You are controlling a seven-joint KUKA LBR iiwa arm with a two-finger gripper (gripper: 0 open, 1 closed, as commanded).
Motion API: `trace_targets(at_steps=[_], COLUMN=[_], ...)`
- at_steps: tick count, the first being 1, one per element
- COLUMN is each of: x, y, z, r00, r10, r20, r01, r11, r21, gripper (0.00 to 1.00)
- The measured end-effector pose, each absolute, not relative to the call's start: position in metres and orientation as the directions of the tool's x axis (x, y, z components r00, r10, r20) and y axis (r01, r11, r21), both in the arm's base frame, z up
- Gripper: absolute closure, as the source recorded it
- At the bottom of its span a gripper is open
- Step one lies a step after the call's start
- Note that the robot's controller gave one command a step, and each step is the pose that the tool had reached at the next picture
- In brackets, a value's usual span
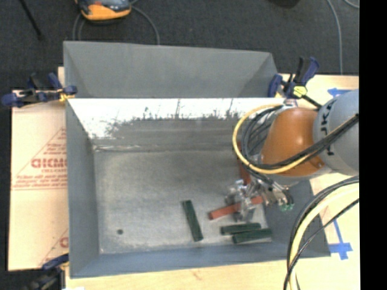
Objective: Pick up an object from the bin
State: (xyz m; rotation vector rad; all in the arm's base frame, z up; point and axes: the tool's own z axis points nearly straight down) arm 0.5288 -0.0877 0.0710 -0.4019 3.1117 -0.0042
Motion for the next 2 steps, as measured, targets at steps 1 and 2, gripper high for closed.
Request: trace_targets(at_steps=[1,2], x=[0.529,0.558], y=[-0.088,-0.111], z=[0.071,0.236], r00=[-0.967,-0.964], r10=[-0.255,-0.266], r20=[-0.004,-0.009], r01=[-0.255,-0.266], r11=[0.967,0.964], r21=[-0.003,-0.005], gripper=[1.00,1.00])
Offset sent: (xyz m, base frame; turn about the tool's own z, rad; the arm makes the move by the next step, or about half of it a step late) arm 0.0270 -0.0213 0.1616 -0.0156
